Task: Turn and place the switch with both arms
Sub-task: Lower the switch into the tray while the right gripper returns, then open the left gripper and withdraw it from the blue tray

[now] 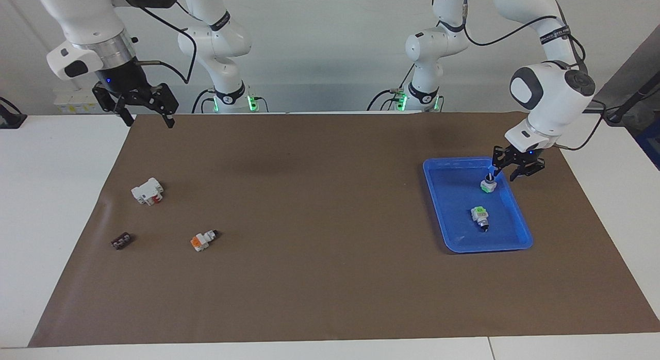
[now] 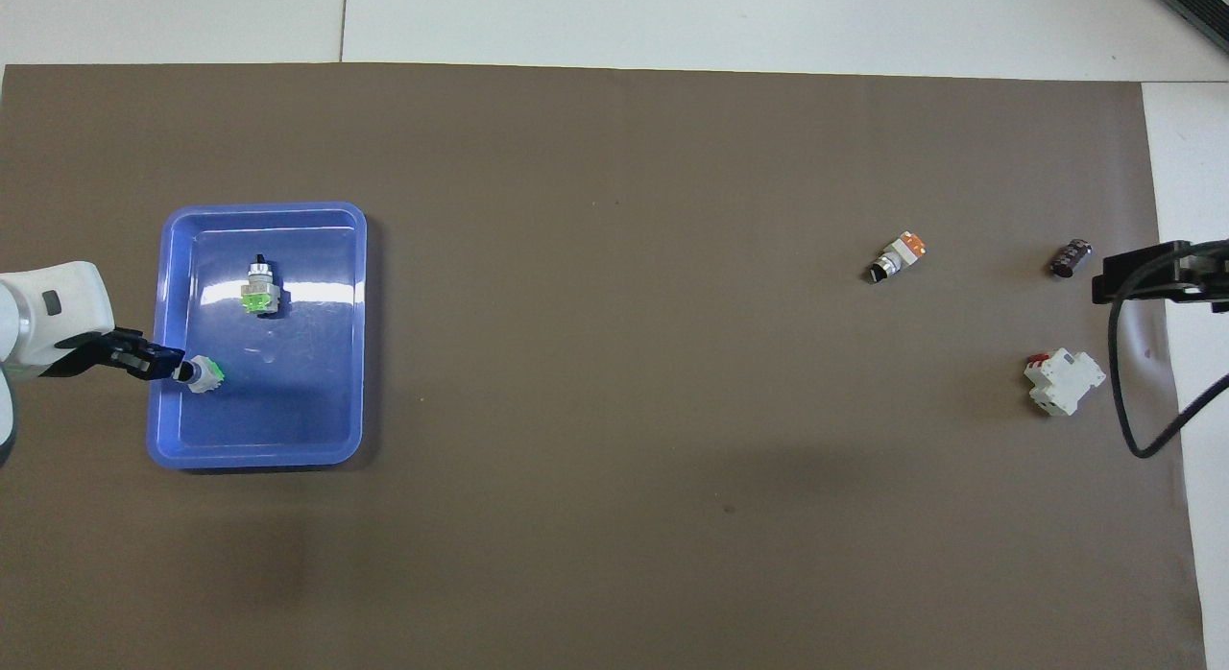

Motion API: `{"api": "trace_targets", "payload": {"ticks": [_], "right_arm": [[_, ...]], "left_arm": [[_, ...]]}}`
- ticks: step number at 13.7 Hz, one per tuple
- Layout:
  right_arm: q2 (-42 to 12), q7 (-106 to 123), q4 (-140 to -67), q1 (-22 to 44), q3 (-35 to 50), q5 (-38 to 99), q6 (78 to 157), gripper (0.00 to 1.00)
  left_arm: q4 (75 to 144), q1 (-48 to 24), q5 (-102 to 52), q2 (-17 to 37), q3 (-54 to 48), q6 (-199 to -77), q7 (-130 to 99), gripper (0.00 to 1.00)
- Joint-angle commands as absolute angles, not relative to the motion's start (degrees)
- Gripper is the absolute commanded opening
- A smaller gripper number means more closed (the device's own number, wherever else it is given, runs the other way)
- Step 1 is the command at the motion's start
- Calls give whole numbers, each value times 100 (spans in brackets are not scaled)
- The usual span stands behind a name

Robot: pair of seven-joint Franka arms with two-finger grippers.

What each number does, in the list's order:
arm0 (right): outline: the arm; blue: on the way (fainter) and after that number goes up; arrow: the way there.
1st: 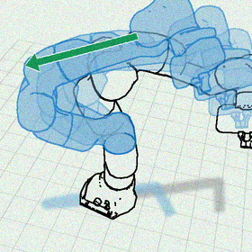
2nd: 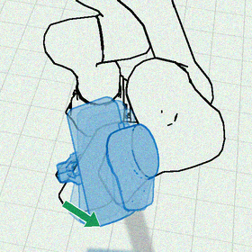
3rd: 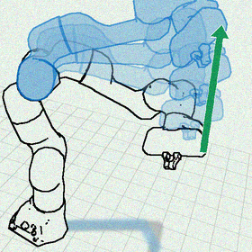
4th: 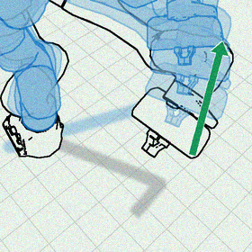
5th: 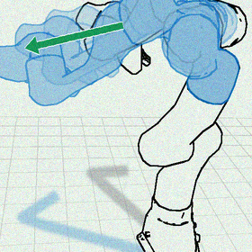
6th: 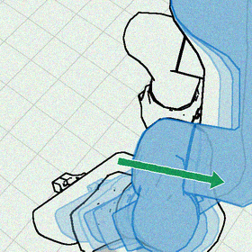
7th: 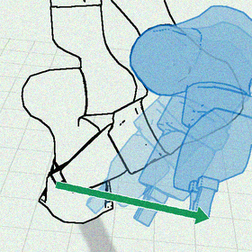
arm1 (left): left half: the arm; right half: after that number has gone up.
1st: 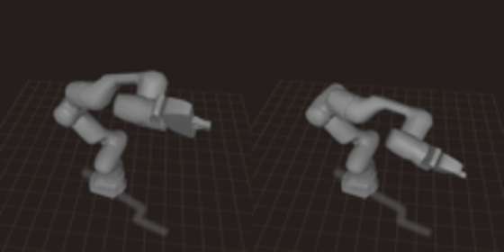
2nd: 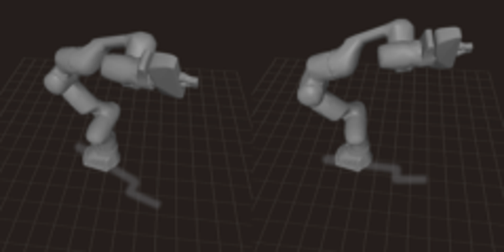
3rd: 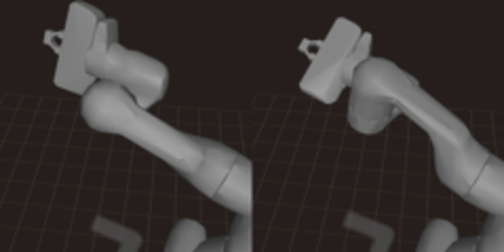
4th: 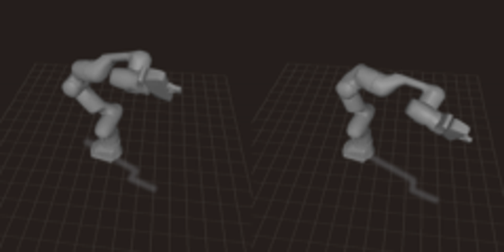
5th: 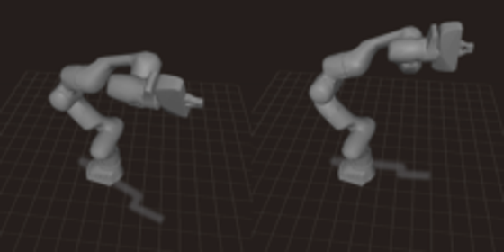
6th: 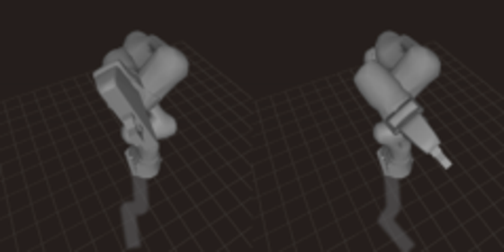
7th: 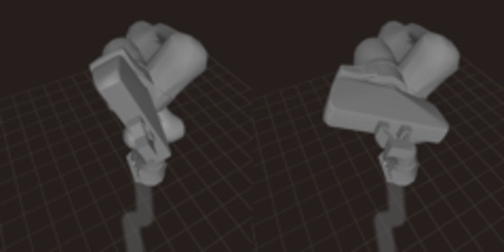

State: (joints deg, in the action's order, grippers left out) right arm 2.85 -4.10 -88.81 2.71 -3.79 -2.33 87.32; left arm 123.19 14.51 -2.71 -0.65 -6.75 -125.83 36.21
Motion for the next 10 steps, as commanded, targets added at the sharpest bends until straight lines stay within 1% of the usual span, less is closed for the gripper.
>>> {"api": "trace_targets", "payload": {"ticks": [1,3,4,5,8,10], "right_arm": [[79,-351,-8464,255,-352,-370,8358,100],[70,-413,-8499,272,-325,-176,8490,100],[70,-413,-8499,272,-334,-219,8438,100],[70,-387,-8508,272,-334,-272,8411,100],[79,-387,-8630,281,-316,-176,8490,100],[79,-352,-8736,272,-316,-176,8552,100]], "left_arm": [[11237,1214,-149,341,-694,-11895,3149,70],[10314,802,-88,666,-677,-11122,2526,69],[10022,626,77,738,-685,-10909,2270,69],[9863,380,210,782,-686,-10698,1998,69],[9660,-401,194,765,-694,-10346,638,67],[9039,-597,141,765,-703,-9680,370,67]]}}
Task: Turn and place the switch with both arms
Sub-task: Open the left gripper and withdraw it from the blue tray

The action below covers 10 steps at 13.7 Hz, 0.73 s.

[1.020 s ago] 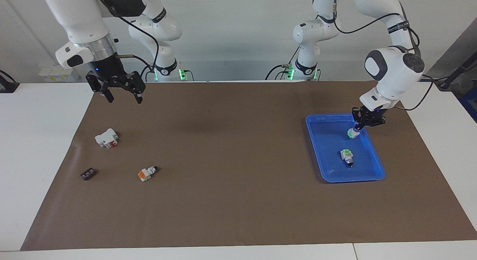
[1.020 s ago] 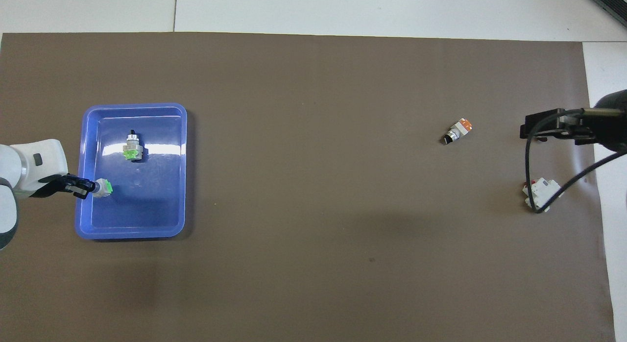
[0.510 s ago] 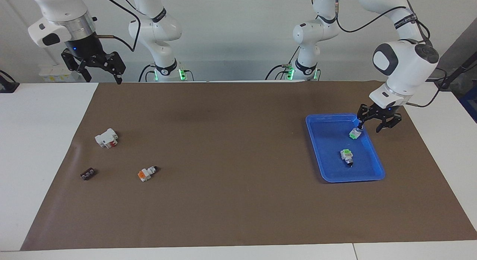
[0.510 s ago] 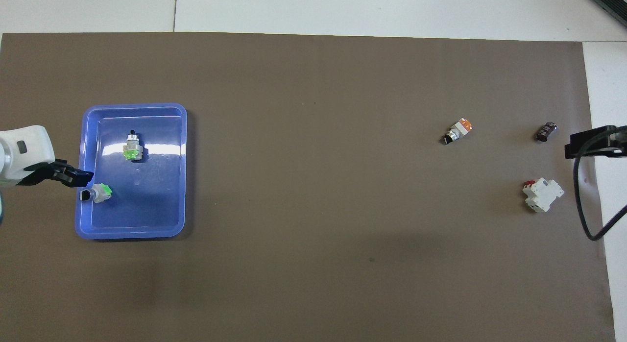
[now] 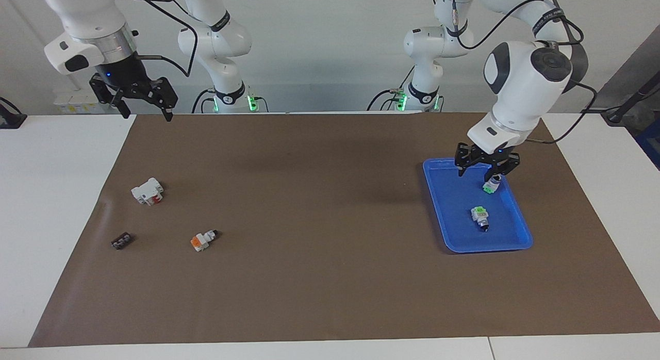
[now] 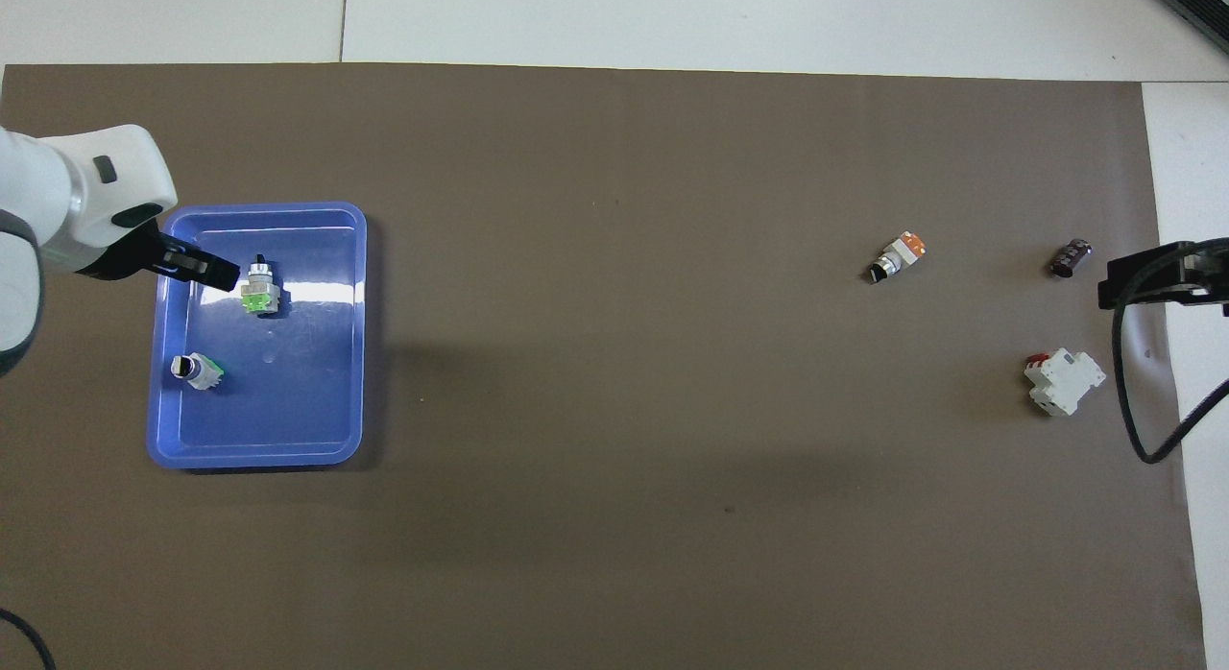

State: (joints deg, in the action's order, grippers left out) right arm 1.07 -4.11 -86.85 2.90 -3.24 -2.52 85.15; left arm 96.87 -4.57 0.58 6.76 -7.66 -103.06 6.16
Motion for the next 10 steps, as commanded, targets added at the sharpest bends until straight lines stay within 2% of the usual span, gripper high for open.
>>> {"api": "trace_targets", "payload": {"ticks": [1,4,6,7,8,10], "right_arm": [[114,-352,-8823,272,-308,-176,8560,100],[158,-378,-8938,281,-299,-176,8561,100],[193,-387,-8982,272,-308,-176,8630,100],[202,-343,-8982,272,-299,-176,8648,100],[193,-351,-8982,281,-299,-150,8648,100],[202,-369,-8982,307,-264,-27,8605,100]], "left_arm": [[8739,-641,28,739,-703,-9337,360,67],[8228,-642,-159,651,-642,-8528,352,71],[8200,-572,-141,440,-633,-8464,273,84],[8244,-484,-80,352,-607,-8560,255,96],[8322,-292,17,299,-598,-8639,264,99],[8481,34,18,246,-589,-8823,290,100]]}}
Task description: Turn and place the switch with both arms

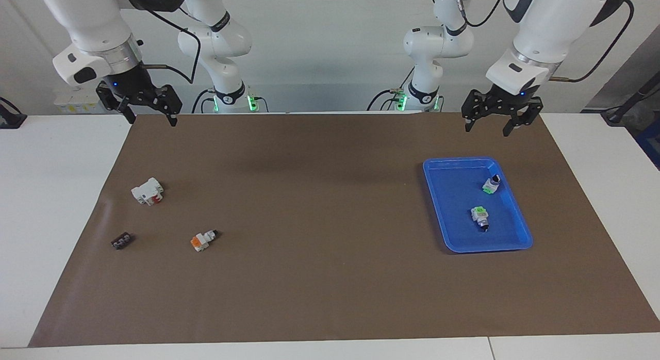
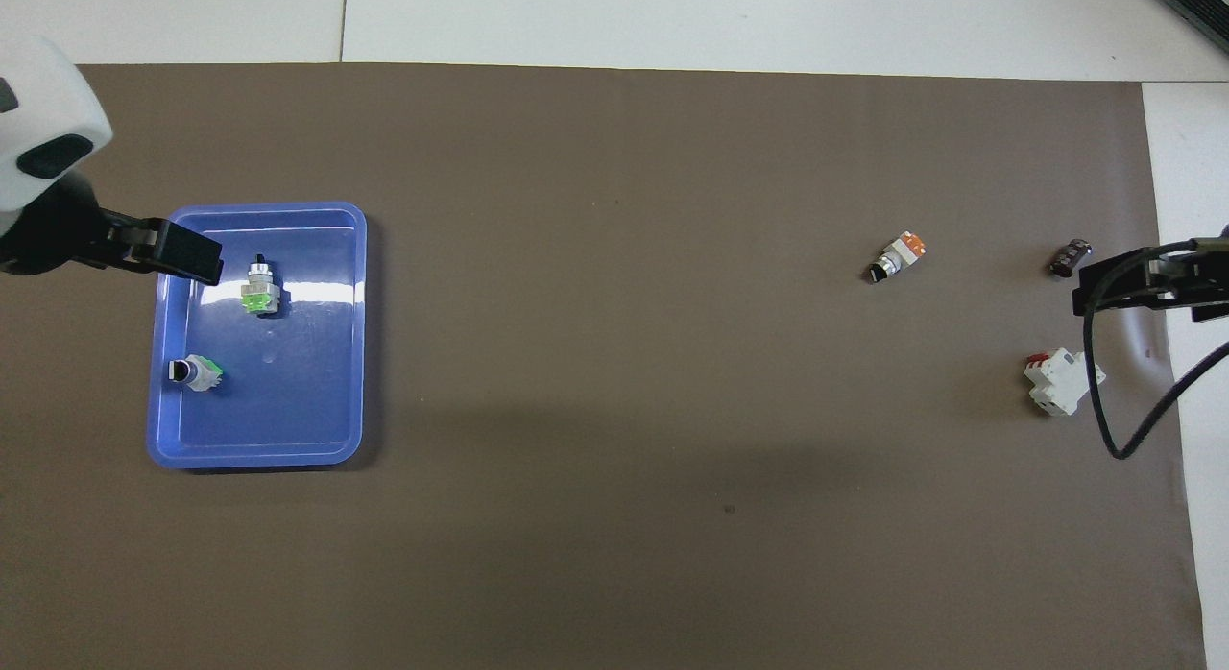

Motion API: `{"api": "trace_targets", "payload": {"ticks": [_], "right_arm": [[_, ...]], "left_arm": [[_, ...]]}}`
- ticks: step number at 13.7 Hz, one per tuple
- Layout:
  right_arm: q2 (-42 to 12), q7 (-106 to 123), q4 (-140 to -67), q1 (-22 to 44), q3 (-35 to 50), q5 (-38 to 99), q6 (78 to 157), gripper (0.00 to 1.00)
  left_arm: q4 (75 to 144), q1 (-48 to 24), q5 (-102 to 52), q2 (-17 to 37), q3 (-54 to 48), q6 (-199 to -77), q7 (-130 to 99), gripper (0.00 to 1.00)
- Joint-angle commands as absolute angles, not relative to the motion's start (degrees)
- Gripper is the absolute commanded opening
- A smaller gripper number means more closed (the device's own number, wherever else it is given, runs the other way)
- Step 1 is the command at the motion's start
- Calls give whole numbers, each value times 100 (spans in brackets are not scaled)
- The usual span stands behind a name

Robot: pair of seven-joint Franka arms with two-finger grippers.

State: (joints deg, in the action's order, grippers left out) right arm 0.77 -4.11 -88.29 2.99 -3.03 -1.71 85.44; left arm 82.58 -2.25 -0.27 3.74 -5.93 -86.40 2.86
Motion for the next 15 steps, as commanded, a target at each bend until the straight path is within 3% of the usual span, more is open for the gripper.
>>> {"api": "trace_targets", "payload": {"ticks": [1,4,15], "right_arm": [[202,-352,-8982,351,-238,-61,8613,100],[202,-352,-8974,352,-237,-35,8684,100],[202,-360,-8982,352,-237,-35,8684,100]], "left_arm": [[8647,53,26,168,-589,-8920,299,100],[9263,62,44,-79,-580,-9657,203,100],[8446,-79,97,167,-668,-8912,123,99]]}}
